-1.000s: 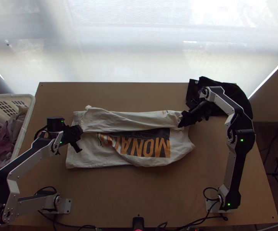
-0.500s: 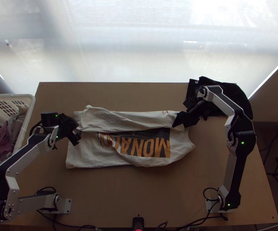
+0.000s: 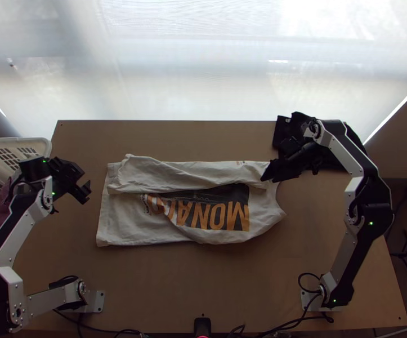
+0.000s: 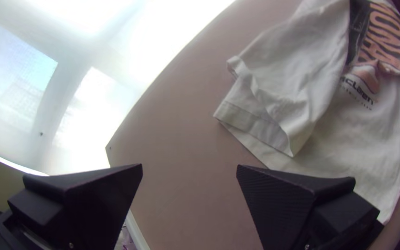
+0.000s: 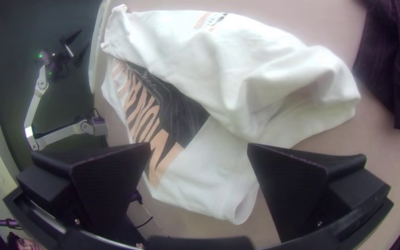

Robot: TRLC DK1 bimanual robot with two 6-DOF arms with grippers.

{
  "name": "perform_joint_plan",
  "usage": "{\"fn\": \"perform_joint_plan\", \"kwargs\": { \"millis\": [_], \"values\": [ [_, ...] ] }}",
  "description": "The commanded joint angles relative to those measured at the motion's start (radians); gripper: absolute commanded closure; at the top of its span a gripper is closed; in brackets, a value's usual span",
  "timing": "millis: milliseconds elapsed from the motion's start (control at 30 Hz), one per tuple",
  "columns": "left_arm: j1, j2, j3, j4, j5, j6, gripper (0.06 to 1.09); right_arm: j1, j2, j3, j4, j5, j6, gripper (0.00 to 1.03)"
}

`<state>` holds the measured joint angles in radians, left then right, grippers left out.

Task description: Fold the t-shirt

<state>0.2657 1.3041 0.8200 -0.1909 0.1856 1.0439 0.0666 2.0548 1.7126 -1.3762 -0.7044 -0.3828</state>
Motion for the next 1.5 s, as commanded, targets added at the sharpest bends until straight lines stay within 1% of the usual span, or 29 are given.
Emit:
{"fn": "perform_joint_plan", "kwargs": {
  "millis": [0, 67, 133, 200, 233, 267, 333, 367, 433, 467, 600, 667, 767, 900, 967, 1100, 1200, 1333, 1467],
  "values": [
    [-0.011, -0.052, 0.145, -0.188, 0.078, -0.216, 0.10, 0.009, -0.078, -0.048, -0.021, -0.003, -0.002, 0.10],
    [-0.066, -0.049, 0.200, -0.257, 0.092, -0.331, 0.10, 0.029, -0.094, -0.048, -0.027, -0.003, 0.002, 0.10],
    [-0.123, -0.054, 0.240, -0.344, 0.110, -0.415, 0.10, 0.053, -0.117, -0.062, -0.044, -0.003, 0.004, 0.10],
    [-0.172, -0.081, 0.263, -0.469, 0.156, -0.438, 0.10, 0.087, -0.157, -0.100, -0.049, 0.000, 0.002, 0.10],
    [-0.200, -0.109, 0.257, -0.516, 0.166, -0.424, 0.11, 0.104, -0.180, -0.125, -0.049, 0.003, 0.002, 0.10],
    [-0.232, -0.154, 0.228, -0.553, 0.166, -0.375, 0.11, 0.125, -0.209, -0.156, -0.049, 0.014, 0.001, 0.10],
    [-0.263, -0.255, 0.153, -0.575, 0.161, -0.269, 0.11, 0.162, -0.255, -0.217, -0.046, 0.040, -0.004, 0.10],
    [-0.284, -0.292, 0.123, -0.617, 0.156, -0.222, 0.11, 0.183, -0.278, -0.254, -0.044, 0.060, -0.010, 0.10],
    [-0.321, -0.336, 0.077, -0.769, 0.138, -0.094, 0.10, 0.225, -0.315, -0.340, -0.035, 0.103, -0.022, 0.10],
    [-0.332, -0.367, 0.045, -0.806, 0.127, -0.048, 0.10, 0.248, -0.334, -0.389, -0.023, 0.137, -0.028, 0.10],
    [-0.373, -0.470, -0.091, -0.811, 0.049, 0.097, 0.10, 0.335, -0.435, -0.551, 0.068, 0.272, -0.030, 0.10],
    [-0.376, -0.499, -0.139, -0.779, 0.015, 0.139, 0.11, 0.371, -0.486, -0.596, 0.117, 0.347, -0.019, 0.10],
    [-0.411, -0.511, -0.163, -0.771, -0.006, 0.136, 0.10, 0.423, -0.545, -0.630, 0.169, 0.418, 0.015, 0.10],
    [-0.511, -0.562, -0.203, -0.756, -0.041, 0.127, 0.10, 0.496, -0.614, -0.656, 0.224, 0.543, 0.055, 0.10],
    [-0.559, -0.592, -0.228, -0.723, -0.063, 0.122, 0.11, 0.530, -0.637, -0.671, 0.250, 0.597, 0.068, 0.10],
    [-0.579, -0.598, -0.243, -0.662, -0.064, 0.102, 0.10, 0.596, -0.674, -0.705, 0.313, 0.703, 0.102, 0.09],
    [-0.606, -0.612, -0.266, -0.660, -0.064, 0.097, 0.11, 0.642, -0.682, -0.729, 0.335, 0.740, 0.119, 0.08],
    [-0.680, -0.637, -0.294, -0.714, -0.064, 0.087, 0.11, 0.711, -0.682, -0.777, 0.381, 0.769, 0.134, 0.08],
    [-0.721, -0.641, -0.312, -0.737, -0.066, 0.081, 0.11, 0.742, -0.679, -0.803, 0.428, 0.793, 0.136, 0.08]
  ]
}}
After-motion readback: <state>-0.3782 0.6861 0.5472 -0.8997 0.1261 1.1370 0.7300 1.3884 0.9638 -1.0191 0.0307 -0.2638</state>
